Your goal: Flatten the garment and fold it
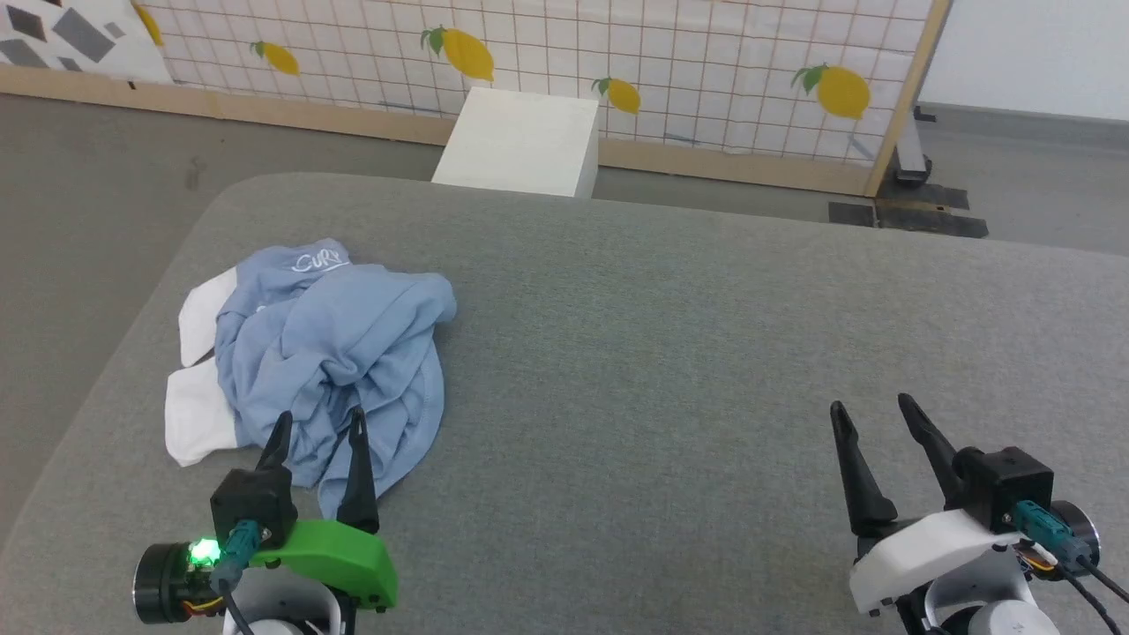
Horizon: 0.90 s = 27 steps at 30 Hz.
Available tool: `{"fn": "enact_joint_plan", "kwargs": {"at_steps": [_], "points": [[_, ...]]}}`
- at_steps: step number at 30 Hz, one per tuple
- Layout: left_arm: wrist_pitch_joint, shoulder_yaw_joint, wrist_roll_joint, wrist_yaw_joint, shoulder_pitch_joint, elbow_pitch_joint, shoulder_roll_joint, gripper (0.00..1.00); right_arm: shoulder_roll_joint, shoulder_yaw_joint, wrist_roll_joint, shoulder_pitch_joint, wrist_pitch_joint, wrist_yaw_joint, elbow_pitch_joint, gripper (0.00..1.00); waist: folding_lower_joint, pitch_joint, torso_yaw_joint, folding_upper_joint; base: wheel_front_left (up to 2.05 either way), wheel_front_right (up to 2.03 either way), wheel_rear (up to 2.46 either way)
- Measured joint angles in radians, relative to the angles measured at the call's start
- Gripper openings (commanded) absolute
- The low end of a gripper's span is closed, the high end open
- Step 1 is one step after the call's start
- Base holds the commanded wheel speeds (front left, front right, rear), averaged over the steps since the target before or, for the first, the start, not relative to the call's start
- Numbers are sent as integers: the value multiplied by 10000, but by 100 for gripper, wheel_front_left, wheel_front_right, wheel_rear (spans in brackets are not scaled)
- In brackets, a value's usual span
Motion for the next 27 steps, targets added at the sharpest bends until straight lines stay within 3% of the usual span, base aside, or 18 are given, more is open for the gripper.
{"fn": "enact_joint_plan", "kwargs": {"at_steps": [27], "points": [[-568,-96,-362,495,360,58,0,100,2,169,614,116,-539,0,671,100,0,-47,1511,0,0,0,0]]}}
